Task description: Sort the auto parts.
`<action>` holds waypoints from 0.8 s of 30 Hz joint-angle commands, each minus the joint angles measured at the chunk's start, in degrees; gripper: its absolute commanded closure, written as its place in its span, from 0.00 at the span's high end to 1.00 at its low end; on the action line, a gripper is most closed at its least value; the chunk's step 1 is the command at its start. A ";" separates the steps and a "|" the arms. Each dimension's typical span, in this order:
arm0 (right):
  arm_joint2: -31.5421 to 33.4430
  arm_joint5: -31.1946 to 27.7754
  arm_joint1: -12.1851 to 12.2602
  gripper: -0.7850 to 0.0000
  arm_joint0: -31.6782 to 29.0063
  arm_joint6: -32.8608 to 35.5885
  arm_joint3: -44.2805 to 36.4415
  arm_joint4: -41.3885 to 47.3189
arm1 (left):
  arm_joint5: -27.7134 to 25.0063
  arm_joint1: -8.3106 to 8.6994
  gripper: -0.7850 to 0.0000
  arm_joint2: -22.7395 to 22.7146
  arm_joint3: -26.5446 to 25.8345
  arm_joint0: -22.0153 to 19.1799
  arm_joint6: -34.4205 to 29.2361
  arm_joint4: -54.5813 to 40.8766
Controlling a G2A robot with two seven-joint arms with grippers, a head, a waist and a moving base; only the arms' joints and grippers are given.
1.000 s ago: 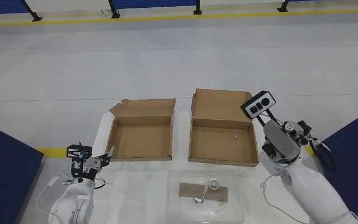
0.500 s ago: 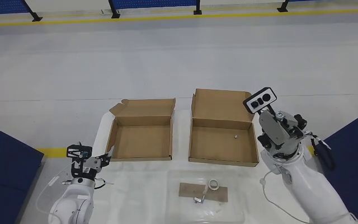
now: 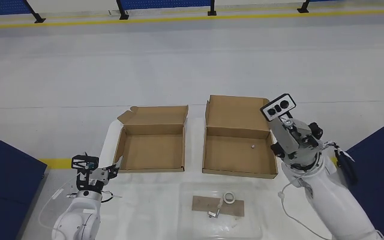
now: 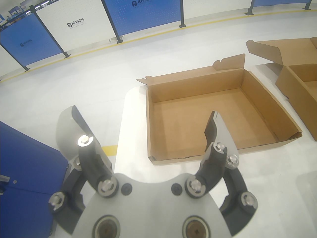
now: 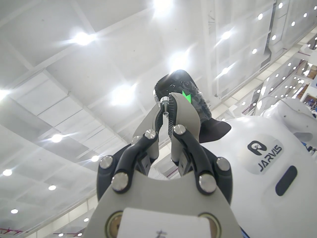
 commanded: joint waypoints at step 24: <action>2.53 2.07 -2.64 0.00 -3.06 -3.36 -0.76 2.64 | 0.00 0.00 1.00 0.00 0.00 0.00 0.00 0.00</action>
